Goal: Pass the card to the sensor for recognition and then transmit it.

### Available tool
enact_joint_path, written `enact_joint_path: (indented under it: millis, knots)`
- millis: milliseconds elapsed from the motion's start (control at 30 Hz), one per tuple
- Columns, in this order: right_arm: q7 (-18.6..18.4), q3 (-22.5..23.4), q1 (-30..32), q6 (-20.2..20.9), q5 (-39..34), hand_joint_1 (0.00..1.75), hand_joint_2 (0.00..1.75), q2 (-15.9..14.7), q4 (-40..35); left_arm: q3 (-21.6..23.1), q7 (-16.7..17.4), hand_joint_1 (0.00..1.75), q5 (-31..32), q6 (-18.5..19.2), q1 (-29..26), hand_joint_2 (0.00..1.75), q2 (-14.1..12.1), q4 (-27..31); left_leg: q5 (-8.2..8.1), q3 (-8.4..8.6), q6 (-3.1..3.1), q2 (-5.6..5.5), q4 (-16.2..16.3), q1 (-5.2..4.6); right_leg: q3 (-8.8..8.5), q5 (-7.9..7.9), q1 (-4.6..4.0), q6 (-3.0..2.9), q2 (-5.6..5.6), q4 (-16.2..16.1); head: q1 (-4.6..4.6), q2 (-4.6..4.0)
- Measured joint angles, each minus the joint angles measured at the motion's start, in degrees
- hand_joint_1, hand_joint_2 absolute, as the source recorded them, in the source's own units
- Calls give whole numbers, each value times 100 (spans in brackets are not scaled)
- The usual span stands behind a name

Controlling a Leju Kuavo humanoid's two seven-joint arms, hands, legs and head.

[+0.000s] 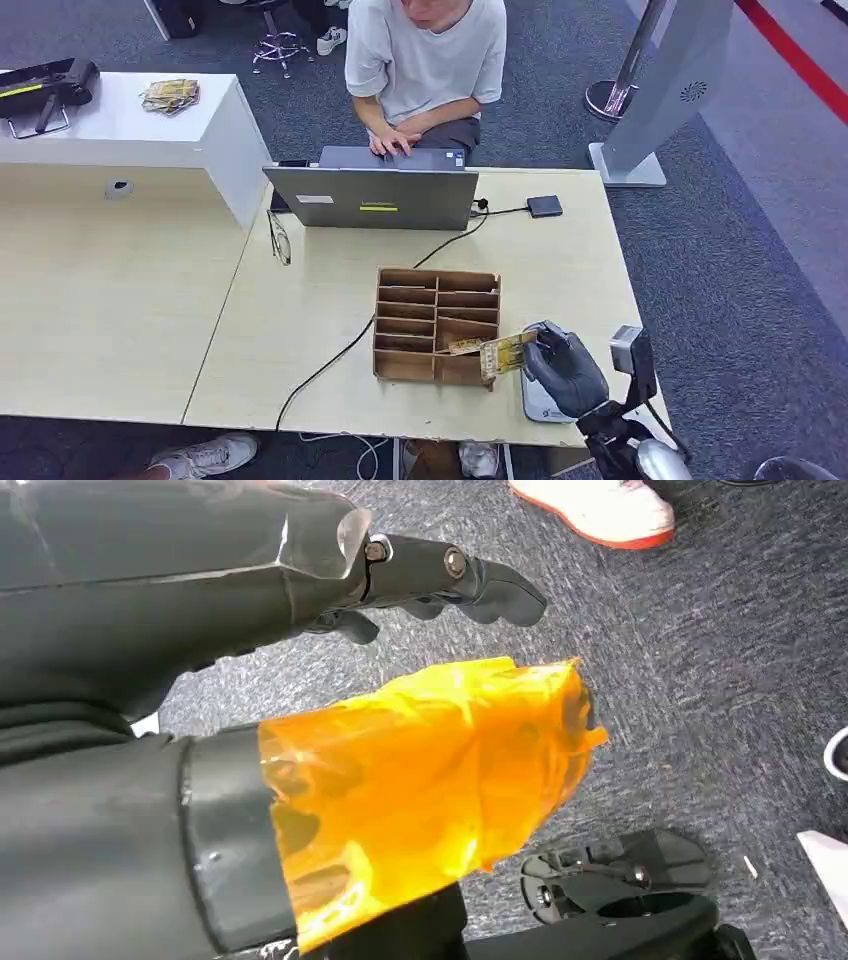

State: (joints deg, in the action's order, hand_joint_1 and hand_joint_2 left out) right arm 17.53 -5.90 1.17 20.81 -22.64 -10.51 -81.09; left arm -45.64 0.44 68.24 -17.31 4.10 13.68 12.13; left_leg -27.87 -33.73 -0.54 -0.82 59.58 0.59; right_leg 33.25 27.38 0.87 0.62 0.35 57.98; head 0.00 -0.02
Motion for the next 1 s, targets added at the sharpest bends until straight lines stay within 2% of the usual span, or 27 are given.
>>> enact_joint_path:
  millis: [300, 1000]
  knots:
    - [7, 173, 32, -240, 347, 175, 175, 0, 225, -4, 0, 0, 9, -2, 0, 0, 0, 0, 0, 0, 0, 0, 0, 0, 0, 0, 0, 0, 0, 0, 0, 0]
    - [35, 448, 39, -269, 334, 175, 175, 0, 548, -7, 0, 0, 59, 0, 0, 0, 0, 0, 0, 0, 0, 0, 0, 0, 0, 0, 0, 0, 0, 0, 0, 0]
